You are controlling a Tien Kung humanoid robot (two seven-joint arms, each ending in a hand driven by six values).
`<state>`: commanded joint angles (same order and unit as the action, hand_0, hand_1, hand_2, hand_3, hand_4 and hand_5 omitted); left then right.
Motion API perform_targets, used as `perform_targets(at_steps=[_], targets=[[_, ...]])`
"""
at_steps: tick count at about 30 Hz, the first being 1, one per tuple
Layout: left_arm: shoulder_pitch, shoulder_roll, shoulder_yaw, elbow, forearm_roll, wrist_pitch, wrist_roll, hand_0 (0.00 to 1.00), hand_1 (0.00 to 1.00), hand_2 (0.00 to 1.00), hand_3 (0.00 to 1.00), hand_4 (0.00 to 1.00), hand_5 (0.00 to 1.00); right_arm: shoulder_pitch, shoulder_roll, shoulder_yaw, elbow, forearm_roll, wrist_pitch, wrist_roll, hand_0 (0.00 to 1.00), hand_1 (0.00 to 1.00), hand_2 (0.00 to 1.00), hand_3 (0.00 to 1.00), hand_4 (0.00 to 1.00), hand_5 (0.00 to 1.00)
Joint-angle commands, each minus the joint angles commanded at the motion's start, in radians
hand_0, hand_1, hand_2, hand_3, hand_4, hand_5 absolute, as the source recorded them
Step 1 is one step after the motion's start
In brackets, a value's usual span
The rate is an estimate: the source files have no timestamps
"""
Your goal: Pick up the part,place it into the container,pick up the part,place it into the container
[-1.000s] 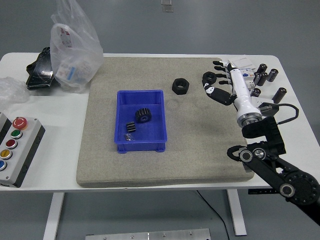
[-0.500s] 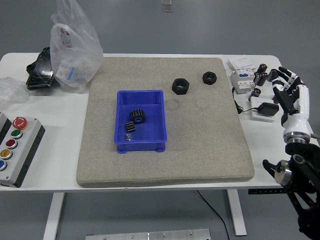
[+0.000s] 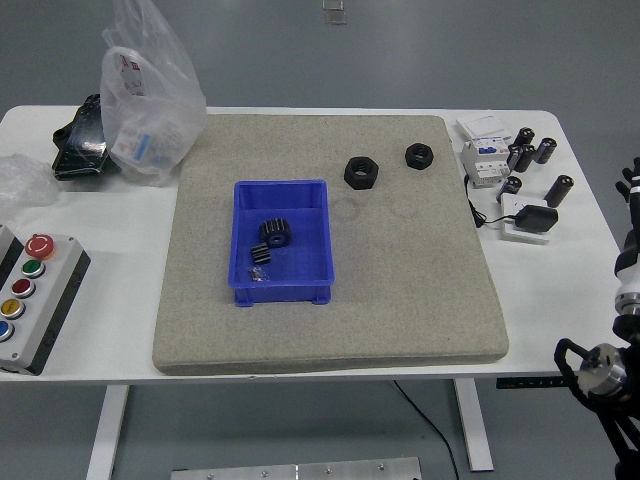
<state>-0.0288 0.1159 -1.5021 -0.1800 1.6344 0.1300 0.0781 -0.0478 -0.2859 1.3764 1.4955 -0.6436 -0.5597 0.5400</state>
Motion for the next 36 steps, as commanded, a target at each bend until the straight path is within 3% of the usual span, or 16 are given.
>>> perform_targets(at_steps=[19,36], targets=[[0.002,-0.004,-0.016,0.000,0.006,0.000,-0.004,0.624,0.540,0.539,0.616,0.702,0.351,-0.009,0.002,-0.007,0.004,-0.007,-0.001,0.007,0.754,0.705,0.707,0.670,0.710,0.424],[-0.009,-0.008,0.014,0.000,-0.016,0.007,-0.013,0.624,0.541,0.539,0.616,0.698,0.344,0.006,-0.001,-0.008,0.006,0.012,0.009,0.014,0.758,0.702,0.706,0.669,0.712,0.432]])
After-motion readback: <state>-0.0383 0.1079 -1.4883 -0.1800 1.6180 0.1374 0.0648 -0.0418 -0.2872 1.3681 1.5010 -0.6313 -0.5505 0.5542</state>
